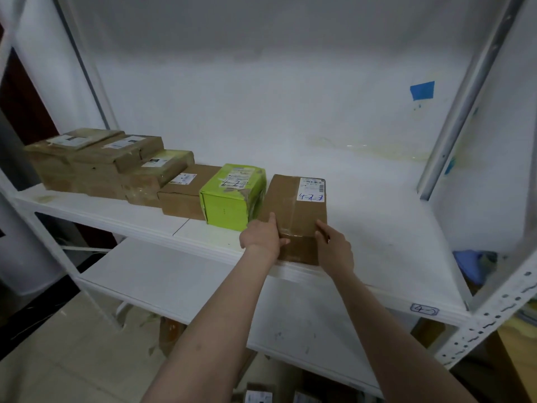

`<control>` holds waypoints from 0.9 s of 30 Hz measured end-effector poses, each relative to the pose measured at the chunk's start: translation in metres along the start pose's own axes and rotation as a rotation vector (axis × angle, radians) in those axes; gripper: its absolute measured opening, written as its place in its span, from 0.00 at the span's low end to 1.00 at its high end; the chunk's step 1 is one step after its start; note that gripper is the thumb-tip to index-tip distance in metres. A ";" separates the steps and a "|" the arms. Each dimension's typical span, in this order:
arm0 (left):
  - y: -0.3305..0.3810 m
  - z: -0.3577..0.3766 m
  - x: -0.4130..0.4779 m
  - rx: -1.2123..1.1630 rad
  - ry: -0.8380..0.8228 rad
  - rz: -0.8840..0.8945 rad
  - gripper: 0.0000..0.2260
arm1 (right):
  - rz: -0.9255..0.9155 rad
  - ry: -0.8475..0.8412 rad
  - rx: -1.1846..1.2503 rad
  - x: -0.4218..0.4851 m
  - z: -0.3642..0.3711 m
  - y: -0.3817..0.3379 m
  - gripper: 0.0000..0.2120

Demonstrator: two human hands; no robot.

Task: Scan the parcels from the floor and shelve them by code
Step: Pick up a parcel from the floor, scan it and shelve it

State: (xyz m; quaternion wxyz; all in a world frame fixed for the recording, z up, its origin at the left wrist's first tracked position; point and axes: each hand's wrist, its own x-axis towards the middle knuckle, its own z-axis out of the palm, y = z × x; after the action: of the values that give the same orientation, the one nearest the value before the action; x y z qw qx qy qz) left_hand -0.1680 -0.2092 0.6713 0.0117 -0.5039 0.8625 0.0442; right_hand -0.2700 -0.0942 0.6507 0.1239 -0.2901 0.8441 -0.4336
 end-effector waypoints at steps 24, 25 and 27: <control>-0.021 0.014 0.031 0.104 0.020 0.187 0.39 | -0.035 0.174 0.149 0.001 0.036 -0.010 0.16; -0.029 0.018 0.022 0.024 0.038 0.200 0.40 | -0.058 0.197 0.114 -0.008 0.038 -0.007 0.16; -0.044 0.031 0.001 -0.143 0.110 0.166 0.43 | -0.083 0.298 0.099 -0.034 0.046 0.003 0.14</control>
State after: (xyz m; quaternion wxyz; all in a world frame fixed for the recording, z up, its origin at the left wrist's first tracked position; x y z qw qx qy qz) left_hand -0.1306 -0.2291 0.6373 -0.0754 -0.4320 0.8952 0.0788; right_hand -0.2228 -0.1037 0.6197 -0.0063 -0.2507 0.8180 -0.5177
